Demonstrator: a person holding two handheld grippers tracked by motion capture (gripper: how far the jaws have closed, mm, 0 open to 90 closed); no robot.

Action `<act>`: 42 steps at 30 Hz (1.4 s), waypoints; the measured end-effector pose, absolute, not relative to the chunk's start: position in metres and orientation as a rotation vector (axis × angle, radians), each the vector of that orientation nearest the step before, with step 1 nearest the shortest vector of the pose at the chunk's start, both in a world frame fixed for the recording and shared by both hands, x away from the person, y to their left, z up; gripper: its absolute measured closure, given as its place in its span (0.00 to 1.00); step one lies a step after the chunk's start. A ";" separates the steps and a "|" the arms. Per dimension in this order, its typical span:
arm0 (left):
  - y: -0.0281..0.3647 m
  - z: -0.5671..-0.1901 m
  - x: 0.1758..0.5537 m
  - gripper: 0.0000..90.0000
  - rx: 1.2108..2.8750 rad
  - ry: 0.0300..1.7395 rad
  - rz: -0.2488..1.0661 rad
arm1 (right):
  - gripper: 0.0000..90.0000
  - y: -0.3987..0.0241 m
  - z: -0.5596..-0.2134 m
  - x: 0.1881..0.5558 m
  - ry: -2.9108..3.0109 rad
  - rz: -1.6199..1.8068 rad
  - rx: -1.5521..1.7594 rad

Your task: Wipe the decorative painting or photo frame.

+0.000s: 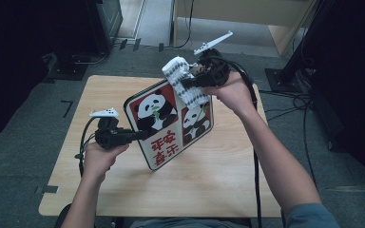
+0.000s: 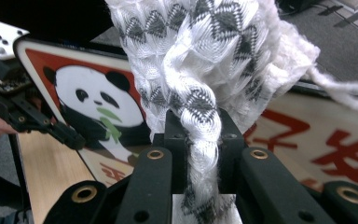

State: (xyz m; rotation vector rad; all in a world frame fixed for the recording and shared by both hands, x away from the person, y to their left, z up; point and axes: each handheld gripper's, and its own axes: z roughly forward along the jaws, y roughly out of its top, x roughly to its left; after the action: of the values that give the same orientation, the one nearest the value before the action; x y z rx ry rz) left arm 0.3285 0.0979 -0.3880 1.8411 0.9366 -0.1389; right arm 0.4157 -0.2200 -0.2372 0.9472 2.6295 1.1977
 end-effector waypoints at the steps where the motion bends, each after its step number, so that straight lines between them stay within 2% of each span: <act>1: 0.098 -0.388 0.329 0.83 1.841 0.937 -0.139 | 0.90 -0.218 -0.237 0.416 2.627 1.200 0.941; 42: 0.100 -0.389 0.330 0.83 1.843 0.930 -0.149 | 0.90 -0.214 -0.286 0.419 2.675 1.171 0.963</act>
State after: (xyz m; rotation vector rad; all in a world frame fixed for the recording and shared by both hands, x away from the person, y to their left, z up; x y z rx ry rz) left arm 0.3299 0.1000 -0.3889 1.8434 0.9303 -0.1493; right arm 0.4191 -0.2141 -0.2863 0.9629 2.6750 1.1712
